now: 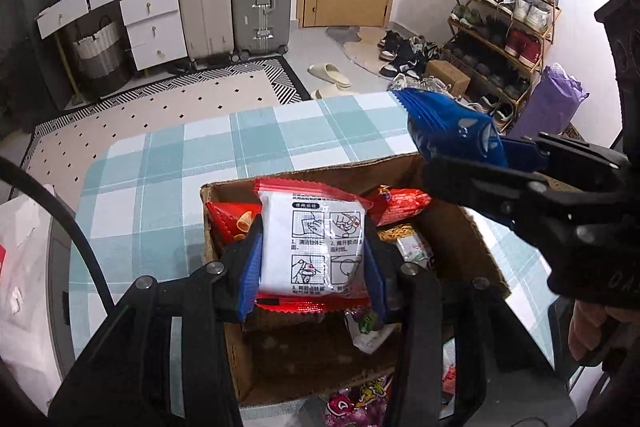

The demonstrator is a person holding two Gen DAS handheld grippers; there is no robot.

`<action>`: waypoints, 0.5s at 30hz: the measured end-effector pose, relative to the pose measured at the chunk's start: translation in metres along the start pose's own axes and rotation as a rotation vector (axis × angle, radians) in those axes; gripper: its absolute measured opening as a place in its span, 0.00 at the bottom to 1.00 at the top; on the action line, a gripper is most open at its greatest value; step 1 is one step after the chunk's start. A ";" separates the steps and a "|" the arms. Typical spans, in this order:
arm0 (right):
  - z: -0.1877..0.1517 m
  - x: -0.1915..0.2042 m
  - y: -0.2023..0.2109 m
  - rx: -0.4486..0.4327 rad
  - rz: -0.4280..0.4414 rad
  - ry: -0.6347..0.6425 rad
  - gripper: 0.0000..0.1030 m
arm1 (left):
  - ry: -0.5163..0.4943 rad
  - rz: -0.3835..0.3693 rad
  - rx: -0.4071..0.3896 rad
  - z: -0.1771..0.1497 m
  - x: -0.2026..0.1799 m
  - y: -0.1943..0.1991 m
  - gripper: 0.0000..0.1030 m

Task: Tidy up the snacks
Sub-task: 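Carry the white cracker pack and blue Oreo pack over the box with both grippers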

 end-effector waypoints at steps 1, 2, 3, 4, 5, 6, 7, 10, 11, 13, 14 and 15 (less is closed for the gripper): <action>-0.001 -0.002 -0.003 0.005 0.000 0.000 0.43 | 0.005 -0.005 0.004 0.000 0.001 -0.005 0.39; -0.003 -0.004 -0.007 0.014 -0.004 -0.001 0.43 | 0.008 -0.010 0.012 -0.001 0.001 -0.010 0.39; -0.007 -0.007 -0.012 0.027 -0.008 -0.005 0.43 | 0.007 -0.011 0.019 -0.001 0.001 -0.014 0.39; -0.008 -0.009 -0.016 0.036 -0.007 -0.008 0.43 | 0.005 -0.014 0.023 -0.001 0.000 -0.017 0.39; -0.010 -0.011 -0.019 0.040 -0.007 -0.009 0.43 | 0.003 -0.017 0.021 0.000 0.000 -0.020 0.39; -0.011 -0.012 -0.022 0.047 -0.007 -0.011 0.44 | 0.000 -0.017 0.017 0.001 0.000 -0.022 0.39; -0.012 -0.014 -0.025 0.052 -0.008 -0.012 0.44 | -0.003 -0.015 0.014 0.002 0.000 -0.024 0.39; -0.017 -0.018 -0.032 0.067 -0.007 -0.021 0.44 | -0.010 -0.005 0.027 0.003 0.000 -0.032 0.39; -0.019 -0.019 -0.034 0.073 -0.006 -0.028 0.44 | -0.012 -0.006 0.031 0.001 0.000 -0.033 0.39; -0.025 -0.020 -0.040 0.101 0.024 -0.060 0.44 | -0.007 -0.006 0.032 0.000 0.001 -0.036 0.40; -0.026 -0.021 -0.041 0.104 0.029 -0.063 0.44 | -0.004 -0.008 0.035 -0.001 0.002 -0.037 0.40; -0.027 -0.021 -0.041 0.102 0.026 -0.061 0.44 | 0.001 -0.012 0.040 -0.002 0.002 -0.039 0.41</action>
Point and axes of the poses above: each gripper's, at about its wrist camera, not at the fingertips, and y roughly against the way its jaws point, x to its left, z to its top, the point moved 10 cm from there along -y, roughly the way its jaws point, and after that the axes turned 5 degrees about x, right-handed, at the moved point
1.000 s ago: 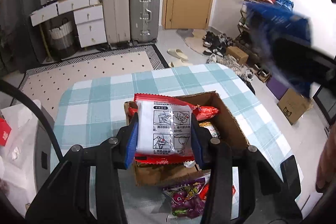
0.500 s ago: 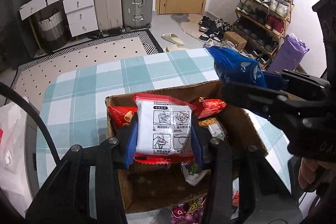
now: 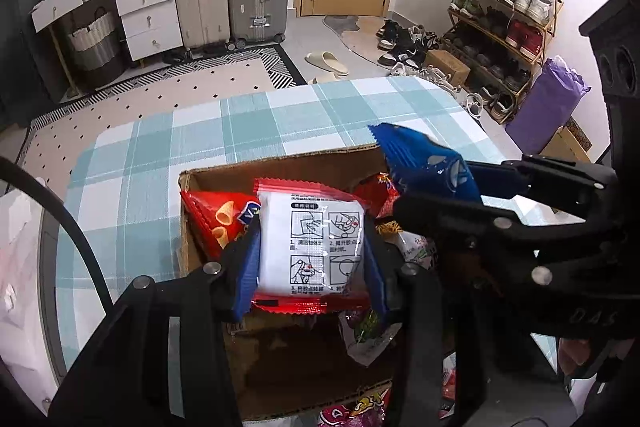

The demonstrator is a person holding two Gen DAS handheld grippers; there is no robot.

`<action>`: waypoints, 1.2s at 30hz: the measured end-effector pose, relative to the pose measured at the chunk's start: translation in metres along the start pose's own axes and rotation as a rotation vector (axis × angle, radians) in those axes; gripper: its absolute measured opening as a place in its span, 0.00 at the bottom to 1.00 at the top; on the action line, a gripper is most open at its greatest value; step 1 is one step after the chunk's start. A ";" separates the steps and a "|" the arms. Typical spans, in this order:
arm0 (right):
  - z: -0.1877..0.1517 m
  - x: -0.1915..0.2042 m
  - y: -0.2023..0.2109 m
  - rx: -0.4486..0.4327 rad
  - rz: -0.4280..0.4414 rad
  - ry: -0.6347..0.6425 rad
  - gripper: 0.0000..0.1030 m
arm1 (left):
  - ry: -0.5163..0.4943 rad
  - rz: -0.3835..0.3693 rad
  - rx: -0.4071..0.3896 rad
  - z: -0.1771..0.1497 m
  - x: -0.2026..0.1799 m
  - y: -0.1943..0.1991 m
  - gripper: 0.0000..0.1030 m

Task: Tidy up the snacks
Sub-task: 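Open both grippers to drop the two packs into the box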

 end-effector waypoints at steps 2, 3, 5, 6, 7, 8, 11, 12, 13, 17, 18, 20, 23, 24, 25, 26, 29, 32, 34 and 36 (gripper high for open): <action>-0.001 0.000 0.000 -0.005 -0.008 0.010 0.44 | 0.009 -0.005 0.010 -0.002 0.000 -0.003 0.44; -0.001 0.000 0.000 -0.007 -0.008 0.009 0.44 | 0.011 0.000 0.013 -0.002 0.000 -0.003 0.45; -0.001 -0.001 -0.001 -0.004 -0.001 -0.001 0.48 | 0.007 0.008 0.010 -0.001 0.001 -0.003 0.50; -0.002 0.000 0.000 -0.003 -0.001 -0.002 0.54 | 0.004 0.015 0.007 0.000 0.001 -0.002 0.51; -0.003 0.000 0.000 -0.002 0.001 -0.003 0.55 | 0.001 0.022 0.001 0.000 0.001 0.000 0.54; -0.003 -0.001 0.001 -0.001 0.009 -0.007 0.56 | -0.002 0.028 -0.005 0.001 0.001 0.003 0.59; -0.003 0.000 0.008 -0.008 0.006 -0.010 0.59 | -0.002 0.033 -0.024 0.001 0.001 0.013 0.64; -0.003 0.000 0.012 -0.016 0.004 -0.009 0.59 | -0.002 0.032 -0.031 0.000 0.001 0.018 0.65; -0.004 0.000 0.015 -0.022 0.007 -0.009 0.59 | -0.003 0.031 -0.038 -0.001 0.001 0.022 0.66; -0.004 -0.002 0.032 -0.055 0.007 -0.018 0.64 | -0.006 0.044 -0.071 -0.008 0.001 0.045 0.67; -0.005 -0.001 0.037 -0.061 0.012 -0.022 0.65 | -0.009 0.046 -0.083 -0.010 0.001 0.050 0.67; -0.008 0.001 0.044 -0.067 0.022 -0.024 0.67 | -0.017 0.055 -0.108 -0.014 0.000 0.062 0.68; -0.015 0.008 0.056 -0.077 0.029 -0.015 0.68 | -0.024 0.068 -0.132 -0.024 -0.001 0.077 0.71; -0.018 0.010 0.060 -0.080 0.027 -0.011 0.70 | -0.024 0.073 -0.139 -0.028 -0.002 0.083 0.72; -0.021 0.012 0.063 -0.083 0.024 -0.005 0.71 | -0.021 0.078 -0.146 -0.032 -0.002 0.088 0.72; -0.024 0.014 0.066 -0.086 0.021 0.001 0.71 | -0.016 0.084 -0.154 -0.036 -0.003 0.094 0.72; -0.036 0.023 0.076 -0.097 0.015 0.023 0.71 | 0.019 0.142 -0.194 -0.048 0.001 0.116 0.72; -0.047 0.030 0.091 -0.136 0.015 0.032 0.71 | 0.057 0.159 -0.236 -0.062 0.001 0.137 0.73; -0.053 0.033 0.104 -0.183 0.009 0.033 0.75 | 0.066 0.160 -0.263 -0.070 -0.002 0.149 0.75; -0.061 0.038 0.117 -0.225 0.009 0.046 0.77 | 0.071 0.179 -0.294 -0.080 -0.006 0.163 0.78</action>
Point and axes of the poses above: each gripper's, at about its wrist camera, not at the fingertips, and y roughly against the way its jaws point, x to its left, z to its top, the point moved 10 cm from there along -y, roughly the way its jaws point, and after that the axes turned 5 degrees about x, right-handed, at the moved point
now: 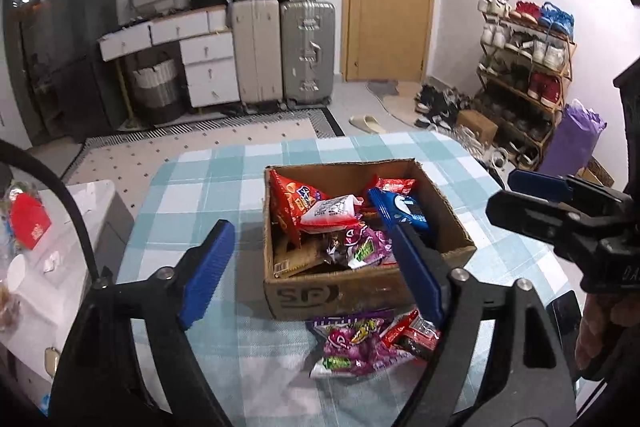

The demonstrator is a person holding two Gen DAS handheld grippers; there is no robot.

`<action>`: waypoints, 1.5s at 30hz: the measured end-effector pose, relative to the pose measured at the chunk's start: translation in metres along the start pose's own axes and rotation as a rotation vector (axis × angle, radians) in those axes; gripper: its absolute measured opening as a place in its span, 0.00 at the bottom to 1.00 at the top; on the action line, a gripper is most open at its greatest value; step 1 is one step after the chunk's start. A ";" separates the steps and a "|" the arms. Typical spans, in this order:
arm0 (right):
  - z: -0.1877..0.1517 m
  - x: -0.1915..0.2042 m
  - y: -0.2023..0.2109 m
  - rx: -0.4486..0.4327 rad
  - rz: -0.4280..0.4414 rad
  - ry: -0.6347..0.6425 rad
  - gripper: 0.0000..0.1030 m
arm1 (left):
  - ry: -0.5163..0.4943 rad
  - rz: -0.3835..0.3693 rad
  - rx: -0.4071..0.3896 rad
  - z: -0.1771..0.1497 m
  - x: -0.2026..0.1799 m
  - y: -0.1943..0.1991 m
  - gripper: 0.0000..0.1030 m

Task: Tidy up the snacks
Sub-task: 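Open both grippers to drop the two packs into the box, then withdraw both grippers toward the red chip bag and purple candy bag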

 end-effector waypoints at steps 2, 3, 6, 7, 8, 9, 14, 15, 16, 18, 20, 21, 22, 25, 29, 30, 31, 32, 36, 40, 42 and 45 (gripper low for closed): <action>-0.007 0.008 0.012 -0.027 0.006 0.022 0.77 | 0.004 0.006 -0.017 -0.006 -0.002 0.014 0.79; -0.011 0.013 0.017 -0.043 0.007 0.032 0.78 | 0.004 0.003 -0.017 -0.010 -0.003 0.020 0.79; -0.020 0.023 0.032 -0.095 0.009 0.053 0.84 | 0.009 -0.007 -0.023 -0.021 -0.006 0.034 0.80; -0.023 0.025 0.037 -0.115 0.007 0.055 0.85 | 0.011 -0.006 -0.027 -0.025 -0.006 0.038 0.80; -0.027 0.027 0.040 -0.129 0.008 0.056 0.86 | 0.013 -0.004 -0.036 -0.029 -0.005 0.044 0.80; -0.032 0.030 0.043 -0.142 0.010 0.057 0.86 | 0.014 0.001 -0.044 -0.031 -0.005 0.047 0.81; -0.053 0.037 0.048 -0.161 -0.003 0.087 0.86 | -0.012 0.047 -0.141 -0.054 -0.001 0.071 0.84; -0.057 0.038 0.050 -0.173 -0.009 0.097 0.86 | -0.003 0.049 -0.152 -0.061 0.001 0.074 0.86; -0.061 0.039 0.052 -0.183 -0.009 0.103 0.86 | 0.005 0.044 -0.153 -0.065 0.002 0.074 0.89; -0.068 0.039 0.055 -0.207 -0.012 0.105 0.87 | 0.037 0.036 -0.156 -0.076 0.006 0.075 0.92; -0.075 0.038 0.055 -0.223 -0.017 0.105 0.87 | 0.076 0.030 -0.161 -0.086 0.012 0.074 0.95; -0.080 0.038 0.055 -0.229 -0.017 0.105 0.88 | 0.087 0.026 -0.163 -0.090 0.012 0.073 0.95; -0.085 0.037 0.053 -0.230 -0.020 0.103 0.88 | 0.093 0.027 -0.164 -0.093 0.014 0.071 0.95; -0.098 0.037 0.047 -0.221 -0.013 0.095 0.88 | 0.093 0.041 -0.165 -0.102 0.014 0.062 0.98; -0.114 0.033 0.035 -0.194 -0.009 0.078 0.92 | 0.083 0.072 -0.165 -0.116 0.012 0.048 0.99; -0.118 0.032 0.031 -0.186 -0.009 0.073 0.93 | 0.081 0.079 -0.159 -0.121 0.010 0.045 0.99; -0.121 0.031 0.028 -0.178 -0.008 0.068 0.93 | 0.081 0.082 -0.146 -0.127 0.008 0.040 0.99; -0.124 0.030 0.025 -0.170 -0.004 0.063 0.93 | 0.079 0.075 -0.132 -0.131 0.006 0.033 0.99; -0.137 0.026 0.014 -0.128 0.004 0.058 0.98 | 0.067 0.063 -0.103 -0.143 -0.003 0.015 0.99; -0.148 0.021 0.003 -0.088 -0.005 0.059 0.99 | 0.052 0.060 -0.092 -0.149 -0.007 0.000 0.99; -0.152 0.017 -0.002 -0.072 -0.017 0.052 0.99 | 0.056 0.061 -0.083 -0.152 -0.007 -0.006 0.99; -0.157 0.011 -0.010 -0.043 -0.015 0.027 0.99 | 0.068 0.057 -0.063 -0.155 -0.003 -0.012 0.99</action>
Point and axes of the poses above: each gripper's, at about its wrist camera, not at the fingertips, and y roughly against the way its jaws point, x to its left, z to its top, the point moved 10 cm from there along -y, roughly the way its jaws point, and after that the axes turned 5 degrees about x, right-handed, at the moved point
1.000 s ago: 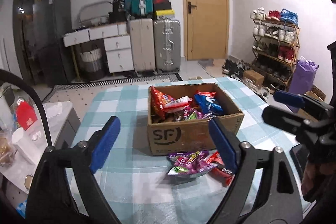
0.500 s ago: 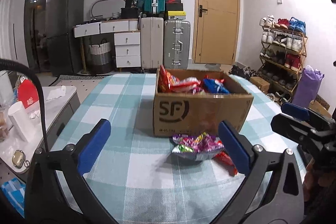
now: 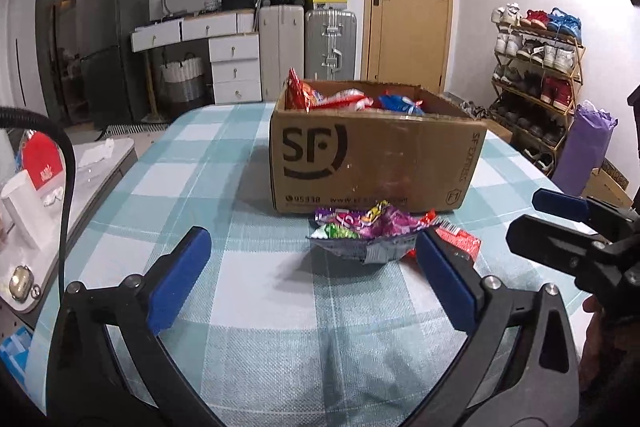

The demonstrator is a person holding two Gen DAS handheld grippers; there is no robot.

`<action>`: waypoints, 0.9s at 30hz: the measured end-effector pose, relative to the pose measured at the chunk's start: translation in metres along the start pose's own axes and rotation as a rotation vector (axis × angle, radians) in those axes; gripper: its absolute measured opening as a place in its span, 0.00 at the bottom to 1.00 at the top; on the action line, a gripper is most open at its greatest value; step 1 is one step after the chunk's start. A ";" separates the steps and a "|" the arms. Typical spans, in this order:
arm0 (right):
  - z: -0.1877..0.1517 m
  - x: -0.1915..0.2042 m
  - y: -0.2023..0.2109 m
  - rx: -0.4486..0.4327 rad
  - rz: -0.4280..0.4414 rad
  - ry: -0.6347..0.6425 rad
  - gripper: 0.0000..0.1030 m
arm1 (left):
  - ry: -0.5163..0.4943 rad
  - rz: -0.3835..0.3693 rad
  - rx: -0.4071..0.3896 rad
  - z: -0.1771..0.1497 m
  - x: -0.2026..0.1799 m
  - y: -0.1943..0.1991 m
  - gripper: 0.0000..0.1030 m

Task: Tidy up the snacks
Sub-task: 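Withdraw both grippers toward the red chip bag and purple candy bag, then close the right gripper on the red chip bag and lift it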

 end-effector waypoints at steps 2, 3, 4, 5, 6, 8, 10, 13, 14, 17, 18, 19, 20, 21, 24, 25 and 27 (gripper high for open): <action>-0.003 -0.003 -0.005 0.012 0.001 -0.012 0.99 | 0.005 0.000 -0.006 0.001 0.000 -0.001 0.99; -0.004 -0.005 -0.006 0.011 0.002 -0.015 0.99 | 0.007 -0.001 -0.009 0.001 0.000 -0.001 0.99; -0.005 -0.007 -0.008 0.012 0.003 -0.019 0.99 | 0.007 0.000 -0.009 0.001 0.000 -0.003 0.99; -0.006 -0.007 -0.009 0.015 0.008 -0.023 0.99 | 0.005 0.001 -0.005 0.001 -0.001 -0.006 0.99; -0.007 -0.008 -0.011 0.021 0.013 -0.026 0.99 | 0.004 0.003 0.002 0.000 -0.001 -0.007 0.99; -0.009 -0.010 -0.016 0.028 0.012 -0.031 0.99 | 0.011 0.012 0.015 -0.001 0.001 -0.012 0.99; -0.011 -0.012 -0.020 0.038 0.009 -0.038 0.99 | 0.025 0.017 0.011 -0.001 0.004 -0.010 0.99; -0.010 -0.013 -0.024 0.047 0.026 -0.059 0.99 | 0.051 0.006 0.004 0.000 0.009 -0.010 0.99; -0.010 -0.014 -0.024 0.046 0.029 -0.067 0.99 | 0.058 0.008 0.007 0.000 0.010 -0.012 0.99; -0.011 -0.014 -0.030 0.071 0.035 -0.079 0.99 | 0.073 0.008 0.018 -0.001 0.013 -0.017 0.99; -0.013 -0.015 -0.033 0.087 0.030 -0.082 0.99 | 0.077 0.005 0.025 -0.002 0.013 -0.019 0.99; -0.014 -0.017 -0.038 0.105 0.023 -0.087 0.99 | 0.081 0.001 0.030 -0.002 0.014 -0.021 0.99; -0.016 -0.018 -0.040 0.119 0.018 -0.091 0.99 | 0.089 -0.002 0.036 -0.003 0.015 -0.023 0.99; -0.018 -0.020 -0.045 0.141 0.006 -0.100 0.99 | 0.099 -0.006 0.039 -0.004 0.016 -0.022 0.99; -0.024 -0.026 -0.058 0.200 -0.012 -0.118 0.96 | 0.128 -0.010 0.063 -0.007 0.022 -0.027 0.99; -0.026 -0.027 -0.061 0.216 -0.020 -0.119 0.93 | 0.133 -0.006 0.084 -0.009 0.022 -0.033 0.99; -0.029 -0.025 -0.068 0.248 -0.011 -0.112 0.84 | 0.135 -0.013 0.110 -0.011 0.022 -0.039 0.99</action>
Point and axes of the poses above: each gripper's, at about its wrist camera, not at the fingertips, and y roughly against the way its jaws point, x to its left, z to its top, the point moved 10 cm from there along -y, roughly the way its jaws point, and after that the axes turned 5 degrees about x, right-handed, at the moved point
